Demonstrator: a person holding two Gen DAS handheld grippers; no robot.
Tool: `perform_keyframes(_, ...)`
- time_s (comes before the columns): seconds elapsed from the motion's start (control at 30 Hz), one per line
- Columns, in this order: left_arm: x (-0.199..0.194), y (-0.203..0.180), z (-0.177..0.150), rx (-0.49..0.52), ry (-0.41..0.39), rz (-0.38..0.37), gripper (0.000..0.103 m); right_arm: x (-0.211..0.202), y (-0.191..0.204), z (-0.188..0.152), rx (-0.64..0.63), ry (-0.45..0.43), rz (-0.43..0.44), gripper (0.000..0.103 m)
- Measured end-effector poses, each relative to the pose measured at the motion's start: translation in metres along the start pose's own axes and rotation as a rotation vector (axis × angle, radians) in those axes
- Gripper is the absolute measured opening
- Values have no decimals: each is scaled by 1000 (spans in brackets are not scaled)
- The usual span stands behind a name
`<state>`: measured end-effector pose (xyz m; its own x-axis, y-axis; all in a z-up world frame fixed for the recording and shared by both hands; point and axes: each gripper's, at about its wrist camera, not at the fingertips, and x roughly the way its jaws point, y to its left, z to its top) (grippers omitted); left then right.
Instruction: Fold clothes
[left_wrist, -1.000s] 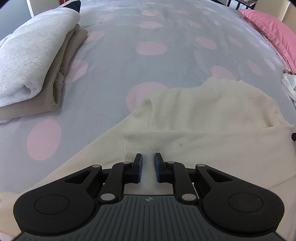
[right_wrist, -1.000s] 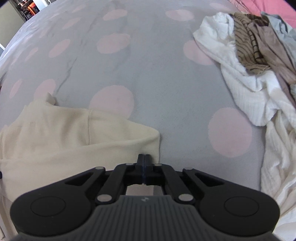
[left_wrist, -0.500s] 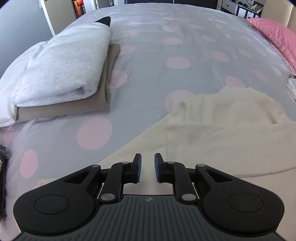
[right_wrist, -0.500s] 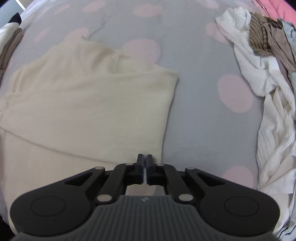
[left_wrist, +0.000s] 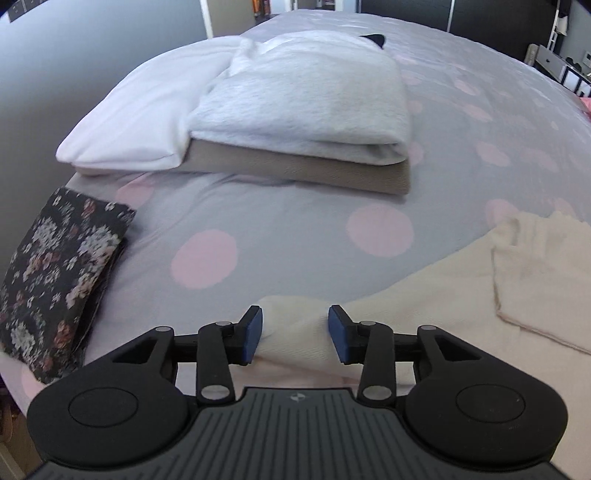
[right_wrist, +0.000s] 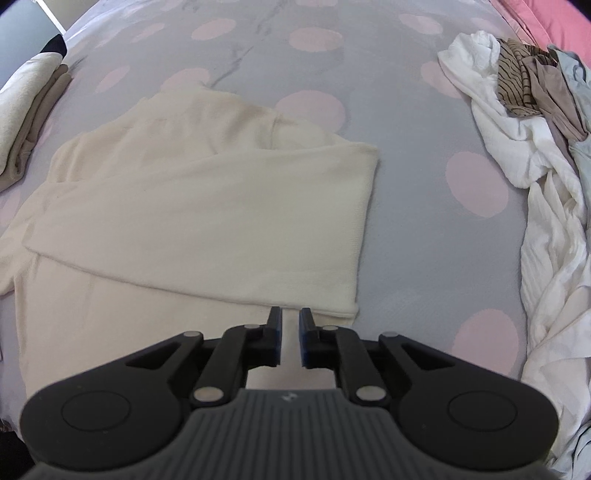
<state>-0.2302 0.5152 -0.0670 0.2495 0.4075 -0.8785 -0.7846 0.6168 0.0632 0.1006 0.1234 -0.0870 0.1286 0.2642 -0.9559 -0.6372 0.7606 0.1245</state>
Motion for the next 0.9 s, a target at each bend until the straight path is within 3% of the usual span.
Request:
perform_keyframes(0.07,-3,9,-10,-4,7,-7,42,-4,8,-5,-14,-8,7,21)
perform_keyframes(0.17,-8,22,-26,-14,16,-26,47,-7,18,-10,-36,-13,6,21)
perform_keyframes(0.5,30,27,-67,-2,161,-61,48,-9,21,-16,-28,-24,-8,22)
perform_keyframes(0.57,34,25,-70,-7,179,-80,31,-11,21,-17,-22,-30,-11,22)
perform_keyframes(0.6,33,23,-70,-2,180,-75,27,-12,21,-18,-22,-32,-13,23)
perform_keyframes(0.67,29,22,-67,0,173,-60,4,-13,21,-19,-22,-35,-16,24)
perform_keyframes(0.77,17,28,-60,-42,136,-37,3,-13,20,-20,-22,-35,-19,24)
perform_keyframes(0.9,-18,44,-40,-64,-21,108,3,-15,20,-18,-17,-40,-20,24)
